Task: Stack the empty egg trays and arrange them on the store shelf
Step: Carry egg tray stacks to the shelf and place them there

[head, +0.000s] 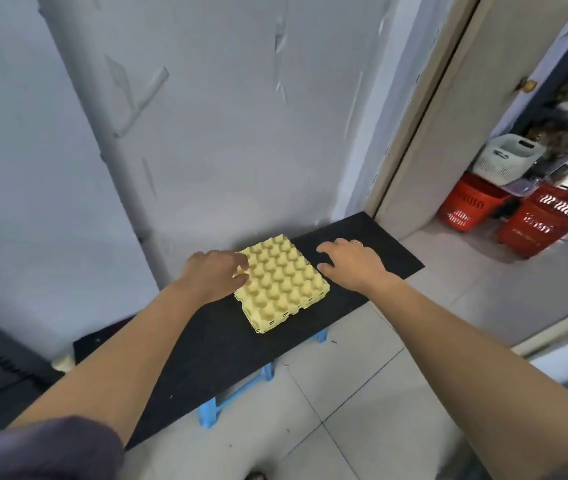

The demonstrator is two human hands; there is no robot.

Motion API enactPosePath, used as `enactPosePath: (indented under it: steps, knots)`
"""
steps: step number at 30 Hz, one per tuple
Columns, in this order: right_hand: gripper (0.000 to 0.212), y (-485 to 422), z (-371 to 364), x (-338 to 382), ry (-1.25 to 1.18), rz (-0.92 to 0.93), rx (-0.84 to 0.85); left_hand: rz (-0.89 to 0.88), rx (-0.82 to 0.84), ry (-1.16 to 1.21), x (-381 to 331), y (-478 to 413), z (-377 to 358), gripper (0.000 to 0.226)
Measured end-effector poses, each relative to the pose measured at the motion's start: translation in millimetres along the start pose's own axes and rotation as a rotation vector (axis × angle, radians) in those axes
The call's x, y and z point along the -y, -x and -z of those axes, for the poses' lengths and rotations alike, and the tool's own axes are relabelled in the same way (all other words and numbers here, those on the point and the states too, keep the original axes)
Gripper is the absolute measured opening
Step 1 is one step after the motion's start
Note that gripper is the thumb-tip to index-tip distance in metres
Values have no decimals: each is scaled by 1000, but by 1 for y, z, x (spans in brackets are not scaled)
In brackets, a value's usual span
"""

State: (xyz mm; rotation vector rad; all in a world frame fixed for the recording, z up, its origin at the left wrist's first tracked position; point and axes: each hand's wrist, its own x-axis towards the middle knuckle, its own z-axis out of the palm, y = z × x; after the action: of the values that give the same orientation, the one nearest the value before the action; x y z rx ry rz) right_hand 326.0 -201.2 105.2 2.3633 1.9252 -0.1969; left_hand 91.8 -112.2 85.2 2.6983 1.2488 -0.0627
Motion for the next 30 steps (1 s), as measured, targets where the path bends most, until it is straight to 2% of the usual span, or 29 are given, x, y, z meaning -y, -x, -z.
enactPosePath:
  steps: [4,15,24,30]
  knots:
    - [47,-48,-19,-15,-7,32,76,72,37,40,13,-41,-20,30]
    - [51,-159,-93,-55,-151,-25,333,237,186,195,33,-125,-94,36]
    - [35,-214,-178,-98,-234,-13,398,462,274,311,14,-158,-185,56]
    - [50,-263,-249,-129,-327,-131,368,717,193,522,2,-195,-266,66]
